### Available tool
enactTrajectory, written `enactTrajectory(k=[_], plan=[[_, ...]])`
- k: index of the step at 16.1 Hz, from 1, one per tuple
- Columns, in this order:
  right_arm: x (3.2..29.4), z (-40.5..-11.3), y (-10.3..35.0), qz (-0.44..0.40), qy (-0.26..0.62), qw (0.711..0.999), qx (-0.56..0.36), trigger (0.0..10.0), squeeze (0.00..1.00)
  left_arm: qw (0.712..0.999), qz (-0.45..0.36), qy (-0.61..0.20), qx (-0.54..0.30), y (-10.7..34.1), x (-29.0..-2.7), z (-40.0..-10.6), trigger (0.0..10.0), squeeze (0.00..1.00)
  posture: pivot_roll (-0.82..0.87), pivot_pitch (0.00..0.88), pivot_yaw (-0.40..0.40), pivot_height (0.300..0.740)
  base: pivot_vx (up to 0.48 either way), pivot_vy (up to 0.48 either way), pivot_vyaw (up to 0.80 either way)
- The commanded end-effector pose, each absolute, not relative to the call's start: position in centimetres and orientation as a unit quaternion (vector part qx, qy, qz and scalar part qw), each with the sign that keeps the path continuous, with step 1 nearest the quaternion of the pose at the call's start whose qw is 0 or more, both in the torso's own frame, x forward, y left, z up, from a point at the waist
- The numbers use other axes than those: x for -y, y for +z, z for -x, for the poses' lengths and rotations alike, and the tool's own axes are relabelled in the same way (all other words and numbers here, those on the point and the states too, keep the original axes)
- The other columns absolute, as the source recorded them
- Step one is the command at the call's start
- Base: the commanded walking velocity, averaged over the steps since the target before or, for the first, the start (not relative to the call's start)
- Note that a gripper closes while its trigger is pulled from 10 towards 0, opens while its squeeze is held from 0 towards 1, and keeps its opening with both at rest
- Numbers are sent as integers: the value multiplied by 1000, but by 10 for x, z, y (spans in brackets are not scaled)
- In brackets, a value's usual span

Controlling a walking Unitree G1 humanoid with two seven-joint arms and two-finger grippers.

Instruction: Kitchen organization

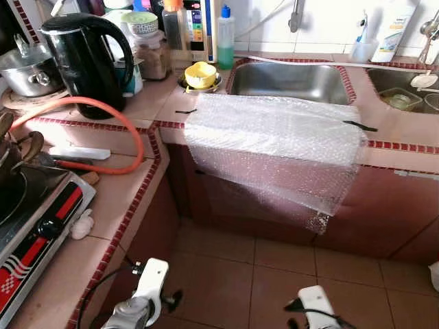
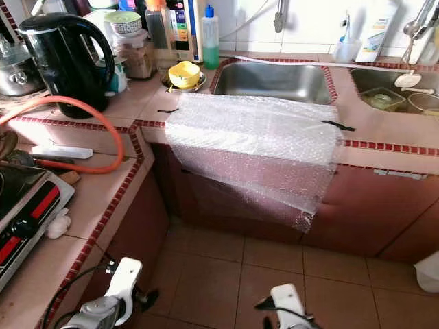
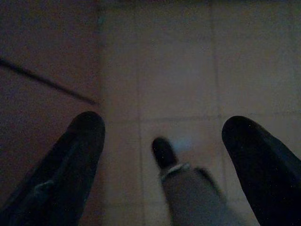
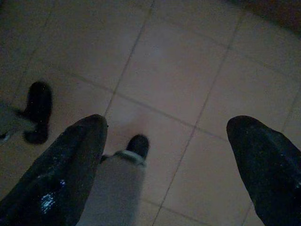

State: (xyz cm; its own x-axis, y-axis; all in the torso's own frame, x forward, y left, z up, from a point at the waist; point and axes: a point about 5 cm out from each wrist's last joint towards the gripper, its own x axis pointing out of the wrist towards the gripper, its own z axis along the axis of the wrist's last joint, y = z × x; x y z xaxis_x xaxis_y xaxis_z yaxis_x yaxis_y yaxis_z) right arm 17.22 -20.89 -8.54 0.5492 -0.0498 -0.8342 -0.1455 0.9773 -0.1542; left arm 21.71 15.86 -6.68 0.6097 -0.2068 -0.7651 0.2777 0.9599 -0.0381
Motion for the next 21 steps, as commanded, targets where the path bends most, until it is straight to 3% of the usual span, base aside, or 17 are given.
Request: enactTrajectory(k=[1,3,5,10,17,21], plan=[[213,-185,-78,92,12,892,-443,10000,0,912,-39,-143,-383,-56,-155,-232,10000,0,-21,0,32,740,0,0,0],[220,-199,-67,72,-6,911,-405,10000,0,932,-37,-153,-326,-42,-146,-248,10000,0,-21,0,28,740,0,0,0],[231,-229,-42,67,-26,945,-319,10000,0,966,-12,-174,-190,-1,-137,-277,10000,0,-18,0,25,740,0,0,0],[212,-261,6,40,-15,984,-175,10000,0,979,8,-187,-86,47,-133,-285,10000,0,-19,8,45,740,0,0,0],[189,-269,85,62,-23,998,-13,10000,0,986,-1,-166,13,98,-125,-280,10000,0,-36,24,73,740,0,0,0],[182,-268,89,57,-20,998,-24,10000,0,985,7,-172,7,103,-121,-286,10000,0,-43,29,87,740,0,0,-387]])
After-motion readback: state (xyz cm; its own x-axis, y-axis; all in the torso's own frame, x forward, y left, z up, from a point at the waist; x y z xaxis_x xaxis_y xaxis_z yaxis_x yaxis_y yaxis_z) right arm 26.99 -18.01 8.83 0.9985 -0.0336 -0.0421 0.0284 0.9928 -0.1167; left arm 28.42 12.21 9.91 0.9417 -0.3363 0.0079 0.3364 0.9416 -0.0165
